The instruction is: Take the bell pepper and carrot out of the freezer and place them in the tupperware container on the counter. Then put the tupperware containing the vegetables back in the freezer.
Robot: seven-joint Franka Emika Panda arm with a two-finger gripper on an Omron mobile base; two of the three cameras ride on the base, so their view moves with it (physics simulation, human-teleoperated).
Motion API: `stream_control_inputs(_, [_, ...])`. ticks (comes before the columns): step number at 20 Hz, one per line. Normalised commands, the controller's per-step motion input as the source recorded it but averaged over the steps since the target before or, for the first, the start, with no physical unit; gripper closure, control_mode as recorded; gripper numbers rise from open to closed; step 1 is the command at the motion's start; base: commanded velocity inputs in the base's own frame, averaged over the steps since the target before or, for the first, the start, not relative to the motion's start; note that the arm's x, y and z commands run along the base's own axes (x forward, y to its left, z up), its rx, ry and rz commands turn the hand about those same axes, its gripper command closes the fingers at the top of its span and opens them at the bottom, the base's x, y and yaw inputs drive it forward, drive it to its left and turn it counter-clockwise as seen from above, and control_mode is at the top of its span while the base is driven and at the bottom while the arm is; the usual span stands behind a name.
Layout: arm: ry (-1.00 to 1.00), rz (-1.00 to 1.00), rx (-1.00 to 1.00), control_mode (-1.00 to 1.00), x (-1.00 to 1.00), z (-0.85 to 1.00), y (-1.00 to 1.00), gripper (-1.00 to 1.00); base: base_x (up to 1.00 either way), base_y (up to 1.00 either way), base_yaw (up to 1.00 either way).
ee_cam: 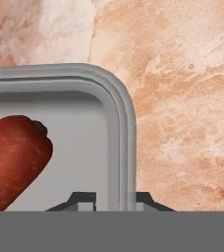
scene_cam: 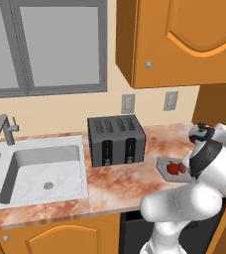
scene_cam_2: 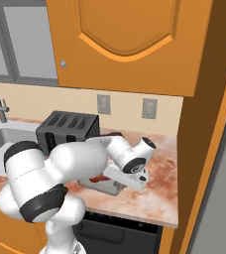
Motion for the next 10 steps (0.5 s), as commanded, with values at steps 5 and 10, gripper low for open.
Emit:
stream_control_inputs(5, [0.0, -0.14, 0.14, -1.0, -0.25, 0.62, 0.34, 1.0, 0.0, 0.0, 0.0])
stream_control_inputs(10, [-0.02, -0.14, 0.07, -1.0, -0.29, 0.94, 0.42, 1.0, 0.0, 0.0, 0.0])
